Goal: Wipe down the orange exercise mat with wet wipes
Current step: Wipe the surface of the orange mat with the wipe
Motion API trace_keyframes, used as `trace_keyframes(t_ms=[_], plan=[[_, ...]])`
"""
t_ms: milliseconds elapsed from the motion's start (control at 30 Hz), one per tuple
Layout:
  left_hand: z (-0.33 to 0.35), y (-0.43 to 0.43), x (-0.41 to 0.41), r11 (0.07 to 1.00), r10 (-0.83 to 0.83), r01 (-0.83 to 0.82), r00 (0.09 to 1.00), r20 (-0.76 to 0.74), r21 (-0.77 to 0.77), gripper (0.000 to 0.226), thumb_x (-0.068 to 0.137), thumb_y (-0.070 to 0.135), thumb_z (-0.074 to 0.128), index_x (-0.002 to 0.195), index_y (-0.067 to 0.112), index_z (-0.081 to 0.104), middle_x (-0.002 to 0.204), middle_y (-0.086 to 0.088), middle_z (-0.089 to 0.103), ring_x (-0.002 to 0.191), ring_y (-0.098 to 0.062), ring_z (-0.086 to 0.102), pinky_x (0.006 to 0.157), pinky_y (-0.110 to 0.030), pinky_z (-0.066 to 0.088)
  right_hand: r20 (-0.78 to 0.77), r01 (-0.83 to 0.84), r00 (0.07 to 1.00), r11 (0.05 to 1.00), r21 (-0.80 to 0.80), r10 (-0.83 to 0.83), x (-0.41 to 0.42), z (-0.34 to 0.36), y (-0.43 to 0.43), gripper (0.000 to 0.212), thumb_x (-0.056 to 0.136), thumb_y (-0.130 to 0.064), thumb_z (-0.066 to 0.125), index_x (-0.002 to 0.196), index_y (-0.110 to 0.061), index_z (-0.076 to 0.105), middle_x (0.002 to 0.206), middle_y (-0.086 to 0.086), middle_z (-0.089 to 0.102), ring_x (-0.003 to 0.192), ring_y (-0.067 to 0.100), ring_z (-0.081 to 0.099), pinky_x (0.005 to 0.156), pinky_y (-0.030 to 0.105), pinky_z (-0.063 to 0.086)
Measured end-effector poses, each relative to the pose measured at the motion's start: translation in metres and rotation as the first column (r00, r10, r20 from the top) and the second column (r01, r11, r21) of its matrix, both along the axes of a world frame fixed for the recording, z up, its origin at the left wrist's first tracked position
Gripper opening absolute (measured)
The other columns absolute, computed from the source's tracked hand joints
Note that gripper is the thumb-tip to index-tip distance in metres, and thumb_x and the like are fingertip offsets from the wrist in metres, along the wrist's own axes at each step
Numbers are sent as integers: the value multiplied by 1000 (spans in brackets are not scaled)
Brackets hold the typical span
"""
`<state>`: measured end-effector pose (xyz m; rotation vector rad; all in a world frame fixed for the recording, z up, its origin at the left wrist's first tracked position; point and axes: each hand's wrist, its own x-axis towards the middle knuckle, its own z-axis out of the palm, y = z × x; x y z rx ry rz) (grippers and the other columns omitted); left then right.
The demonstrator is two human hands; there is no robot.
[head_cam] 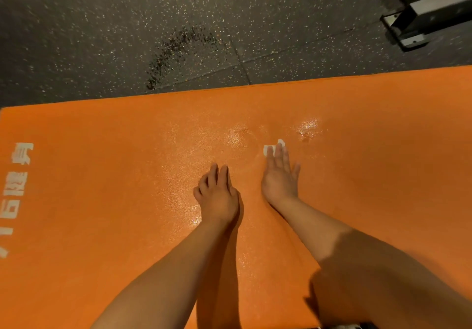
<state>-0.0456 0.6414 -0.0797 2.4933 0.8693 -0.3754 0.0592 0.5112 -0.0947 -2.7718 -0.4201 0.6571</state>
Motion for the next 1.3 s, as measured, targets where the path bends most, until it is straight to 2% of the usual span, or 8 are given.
trace_keyframes(t_ms=[167,300,433,667,800,900,1100,1300], plan=[[5,6,19,999,40,-42,997,61,31,53,102,30,40,154,32,30,162,-3,23,141,-30,22,112,-45,15,-27,-351,933,926,141,358,-9,-4,43,70,104,-21,41,162,-26,1,167,-6,-20,152,10,-22,123,57,-6],[-2,19,38,1000,-20,20,1000,23,-5,59,102,33,41,158,32,22,169,4,3,150,-27,6,117,-47,9,71,-114,991,991,70,109,16,-9,27,74,99,-9,39,162,-26,4,168,-5,-17,154,14,-20,122,55,-7],[-9,22,37,1000,22,-22,999,43,4,59,101,34,43,158,34,24,168,7,7,147,-24,10,115,-45,10,67,83,994,992,99,-90,35,-11,32,74,100,-6,34,162,-26,1,168,-4,-19,154,15,-20,123,55,-9],[-11,32,54,1000,21,-22,997,78,7,56,105,33,34,159,35,19,169,8,2,140,-27,19,111,-44,17,46,-321,947,934,158,318,32,-6,80,67,105,-27,43,162,-30,10,169,-7,-11,154,9,-15,119,46,-17],[-12,36,52,1000,1,-2,998,58,20,57,104,39,35,159,36,19,168,10,2,138,-26,18,110,-43,14,115,-192,976,978,78,183,51,-12,48,81,95,-1,40,162,-30,5,169,-8,-13,154,10,-17,121,46,-15],[-13,35,53,999,16,-18,998,58,28,57,104,39,36,158,37,20,168,10,4,138,-25,19,111,-44,13,126,-31,992,997,69,22,53,-11,44,79,95,0,37,162,-25,4,169,-4,-15,154,13,-18,124,49,-9],[-7,37,64,999,7,-9,999,49,40,54,102,38,38,155,36,26,166,1,15,137,-29,24,108,-44,17,-29,-320,942,921,222,335,39,0,80,60,105,-18,39,161,-26,19,170,-7,-4,155,9,-10,125,50,-6],[-10,48,66,999,-37,34,996,76,36,57,98,37,45,153,37,32,167,7,10,141,-27,15,113,-46,14,118,49,992,999,14,-50,67,-15,17,78,96,-3,34,162,-25,0,168,-2,-18,154,16,-21,124,54,-5]])
